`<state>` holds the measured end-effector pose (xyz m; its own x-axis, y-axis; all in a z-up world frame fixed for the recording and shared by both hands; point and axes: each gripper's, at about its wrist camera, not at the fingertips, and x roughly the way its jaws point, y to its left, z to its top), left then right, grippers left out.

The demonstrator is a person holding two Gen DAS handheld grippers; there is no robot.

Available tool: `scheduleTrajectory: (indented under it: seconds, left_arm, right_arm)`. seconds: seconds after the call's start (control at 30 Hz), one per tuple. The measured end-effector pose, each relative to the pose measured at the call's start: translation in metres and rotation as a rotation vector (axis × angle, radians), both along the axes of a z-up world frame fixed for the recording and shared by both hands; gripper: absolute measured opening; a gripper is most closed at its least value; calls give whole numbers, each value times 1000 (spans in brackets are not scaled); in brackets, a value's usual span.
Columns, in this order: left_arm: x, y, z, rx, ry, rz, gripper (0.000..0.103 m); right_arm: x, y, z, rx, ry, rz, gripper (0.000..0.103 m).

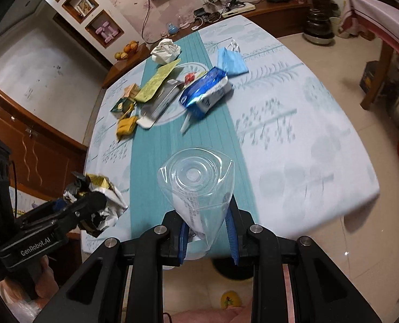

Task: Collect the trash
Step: 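Carry the clear cup and black wrapper down to the bin and open both tools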

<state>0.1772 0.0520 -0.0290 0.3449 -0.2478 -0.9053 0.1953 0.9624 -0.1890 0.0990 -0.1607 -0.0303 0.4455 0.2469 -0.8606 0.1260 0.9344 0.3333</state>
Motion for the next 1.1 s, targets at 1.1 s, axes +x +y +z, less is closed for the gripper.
scheduleTrajectory:
  seconds: [1.1]
  left_arm:
    - [-190,11,-76,36,69,-112,52]
  right_arm:
    - [-167,31,-134,6,242,71,24]
